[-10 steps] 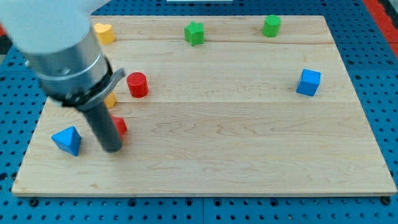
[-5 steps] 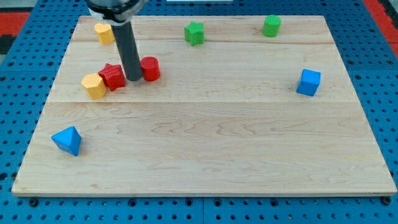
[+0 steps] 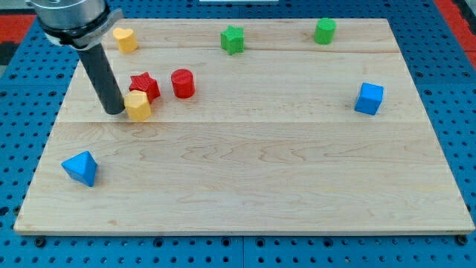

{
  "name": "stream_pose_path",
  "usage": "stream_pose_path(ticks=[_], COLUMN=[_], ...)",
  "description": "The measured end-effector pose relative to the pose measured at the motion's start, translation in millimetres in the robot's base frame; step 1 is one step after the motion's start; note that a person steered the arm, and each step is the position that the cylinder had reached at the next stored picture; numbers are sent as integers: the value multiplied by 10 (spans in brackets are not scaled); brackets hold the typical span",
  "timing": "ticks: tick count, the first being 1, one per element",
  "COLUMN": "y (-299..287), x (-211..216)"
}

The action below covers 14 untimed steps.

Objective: Push the red blocks and yellow hexagon towards the top side

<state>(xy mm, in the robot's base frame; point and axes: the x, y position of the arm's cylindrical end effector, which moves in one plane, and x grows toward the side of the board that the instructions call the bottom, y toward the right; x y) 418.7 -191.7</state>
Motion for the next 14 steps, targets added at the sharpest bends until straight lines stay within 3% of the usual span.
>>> stream_pose_path(ticks=[2,4,5,6,7,8,10,11,12,13,14], y=[284,484,529,542,1073,1567,1347,1190,1284,939,831], x=[282,-481,-621,-81,-49,-378,-959,-1007,-718,-567,-930])
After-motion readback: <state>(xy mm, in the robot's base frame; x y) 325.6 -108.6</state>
